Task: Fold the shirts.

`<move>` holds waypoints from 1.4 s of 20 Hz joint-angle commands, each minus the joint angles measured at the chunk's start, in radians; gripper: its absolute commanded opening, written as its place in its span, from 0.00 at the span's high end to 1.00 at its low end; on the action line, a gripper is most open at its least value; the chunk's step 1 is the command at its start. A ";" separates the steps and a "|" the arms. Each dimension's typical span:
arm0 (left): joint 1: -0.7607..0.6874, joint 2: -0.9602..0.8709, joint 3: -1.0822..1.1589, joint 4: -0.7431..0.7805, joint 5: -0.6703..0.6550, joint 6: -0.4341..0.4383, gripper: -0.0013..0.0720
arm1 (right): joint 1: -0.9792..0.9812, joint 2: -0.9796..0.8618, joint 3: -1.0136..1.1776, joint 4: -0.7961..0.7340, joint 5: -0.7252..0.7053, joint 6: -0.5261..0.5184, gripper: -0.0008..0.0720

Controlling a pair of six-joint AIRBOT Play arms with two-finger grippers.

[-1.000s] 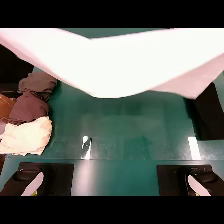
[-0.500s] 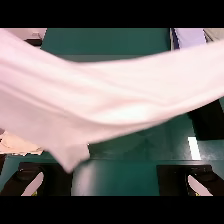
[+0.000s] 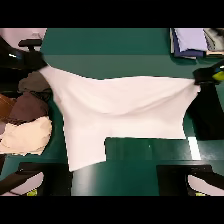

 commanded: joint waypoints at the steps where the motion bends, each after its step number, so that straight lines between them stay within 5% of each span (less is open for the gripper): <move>1: 0.000 -0.224 -0.088 -0.007 0.204 0.070 0.95 | -0.084 -0.194 -0.046 0.110 -0.097 -0.023 0.97; 6: 0.000 -0.378 -0.014 -0.006 0.315 0.071 0.94 | -0.188 -0.372 0.130 0.322 -0.166 -0.048 0.95; 7: 0.002 -0.378 -0.014 -0.006 0.315 0.072 0.71 | -0.200 -0.394 0.166 0.364 -0.159 -0.049 0.69; 8: 0.006 -0.375 -0.013 -0.004 0.308 0.072 0.31 | -0.210 -0.410 0.195 0.400 -0.156 -0.050 0.45; 9: 0.015 -0.373 -0.003 -0.004 0.272 0.070 0.27 | -0.219 -0.418 0.214 0.448 -0.154 -0.073 0.44; 14: 0.095 -0.258 -0.103 -0.006 0.015 0.089 0.27 | -0.252 -0.292 0.090 0.489 -0.124 -0.136 0.46; 21: 0.102 0.089 -0.718 -0.077 0.084 0.085 0.27 | -0.312 0.035 -0.346 0.497 -0.237 -0.146 0.46; 28: 0.100 0.103 -0.886 -0.226 0.209 0.134 0.27 | -0.312 0.120 -0.448 0.497 -0.254 -0.147 0.47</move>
